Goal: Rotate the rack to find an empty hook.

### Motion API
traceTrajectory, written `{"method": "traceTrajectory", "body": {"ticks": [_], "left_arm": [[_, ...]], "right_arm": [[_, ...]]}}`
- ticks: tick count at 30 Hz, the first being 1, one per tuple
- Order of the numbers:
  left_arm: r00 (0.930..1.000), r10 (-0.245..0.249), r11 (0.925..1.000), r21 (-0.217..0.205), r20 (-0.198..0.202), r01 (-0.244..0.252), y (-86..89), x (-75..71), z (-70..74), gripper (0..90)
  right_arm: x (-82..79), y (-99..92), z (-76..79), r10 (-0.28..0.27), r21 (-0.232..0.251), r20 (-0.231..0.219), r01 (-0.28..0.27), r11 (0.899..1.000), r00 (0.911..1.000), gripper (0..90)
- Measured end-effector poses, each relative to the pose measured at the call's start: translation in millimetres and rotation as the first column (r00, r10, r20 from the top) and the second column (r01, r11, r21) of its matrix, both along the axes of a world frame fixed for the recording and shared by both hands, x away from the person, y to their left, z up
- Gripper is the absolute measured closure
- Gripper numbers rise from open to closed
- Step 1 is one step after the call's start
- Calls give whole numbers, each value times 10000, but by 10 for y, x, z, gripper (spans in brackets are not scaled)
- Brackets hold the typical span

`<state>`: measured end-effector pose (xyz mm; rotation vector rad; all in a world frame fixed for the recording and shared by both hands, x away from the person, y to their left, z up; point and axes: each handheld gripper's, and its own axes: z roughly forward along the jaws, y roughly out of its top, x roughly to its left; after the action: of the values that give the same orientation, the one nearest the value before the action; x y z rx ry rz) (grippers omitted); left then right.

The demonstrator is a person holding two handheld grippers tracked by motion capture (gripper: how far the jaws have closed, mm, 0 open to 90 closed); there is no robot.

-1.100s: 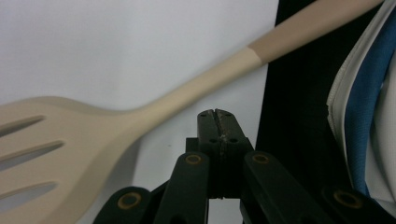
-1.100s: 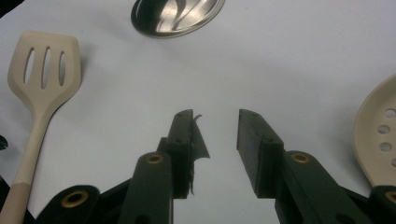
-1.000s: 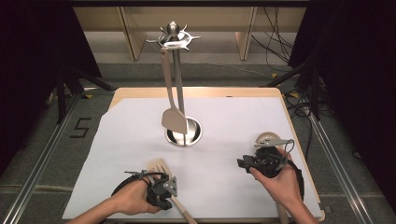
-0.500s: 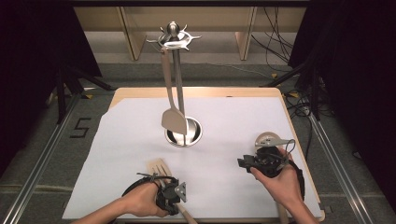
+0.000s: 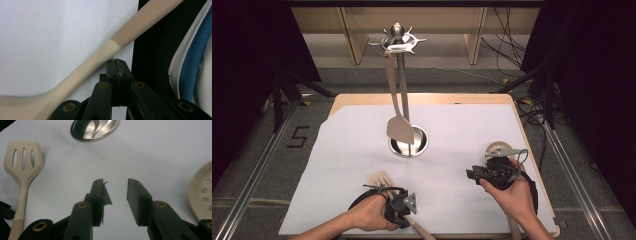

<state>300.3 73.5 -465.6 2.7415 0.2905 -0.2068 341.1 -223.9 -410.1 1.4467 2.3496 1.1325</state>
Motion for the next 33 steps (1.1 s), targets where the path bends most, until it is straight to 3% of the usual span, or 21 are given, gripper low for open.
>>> {"method": "traceTrajectory", "body": {"ticks": [1,2,4,5,6,7,10,11,13,14,16,17,18,20,25,28,29,31,32,33], "left_arm": [[9998,-174,9998,81,88,173,-9,27,4,892],[9999,127,9998,-129,-18,-127,-28,15,-5,893],[9999,140,9998,-136,7,-139,-39,26,-3,892],[9996,-73,10000,-5,268,73,-58,72,6,893],[9995,81,9999,-91,300,-78,-73,76,6,893],[9987,61,9999,-102,513,-55,-88,93,6,893],[9965,305,9994,-207,775,-290,-137,132,7,893],[9958,396,9989,-270,820,-375,-151,150,2,893],[9943,350,9993,-136,1012,-338,-168,193,12,893],[9928,409,9992,-85,1123,-402,-175,210,17,893],[9917,505,9987,-98,1180,-497,-180,231,18,893],[9907,724,9974,-142,1151,-712,-186,257,15,893],[9896,835,9965,-166,1172,-821,-189,267,14,893],[9858,1068,9943,-210,1294,-1049,-197,295,12,893],[9740,1889,9818,-428,1254,-1849,-209,383,1,893],[9687,2116,9772,-461,1294,-2073,-206,422,2,893],[9663,2238,9745,-457,1273,-2197,-205,425,2,892],[9651,2267,9738,-479,1309,-2222,-203,441,3,892],[9583,2533,9672,-518,1321,-2486,-201,451,4,892],[9578,2538,9672,-483,1351,-2495,-196,462,5,892]], "right_arm": [[2,-14,3,27,-208,117,-25,9998,9999,672],[-11,-5,21,-152,-76,-219,150,9999,9996,671],[-6,-14,19,-119,-69,-131,118,9999,9998,672],[-6,-23,27,-211,33,-176,212,9998,9996,672],[3,-35,20,-94,32,82,94,10000,9999,672],[0,-42,33,-159,-62,8,159,9999,9999,672],[-3,-41,33,-278,167,-88,280,9995,9996,672],[9,-51,24,-181,130,176,179,9998,9997,672],[5,-64,41,-198,-73,158,199,9998,9997,672],[-5,-59,50,-325,-30,-44,325,9995,9995,672],[-2,-65,50,-294,53,17,294,9996,9996,672],[10,-84,51,-276,59,291,274,9996,9992,672],[-3,-82,66,-427,49,39,427,9991,9991,672],[10,-99,61,-357,-41,329,358,9993,9988,672],[11,-102,56,-381,-91,339,384,9992,9987,672],[14,-107,53,-388,-34,260,389,9992,9989,672],[28,-126,50,-250,-209,509,261,9994,9984,672],[37,-128,40,-193,-112,501,199,9997,9986,672],[23,-122,45,-403,-71,336,406,9992,9986,672],[23,-123,44,-396,-30,335,397,9992,9987,672]]}}
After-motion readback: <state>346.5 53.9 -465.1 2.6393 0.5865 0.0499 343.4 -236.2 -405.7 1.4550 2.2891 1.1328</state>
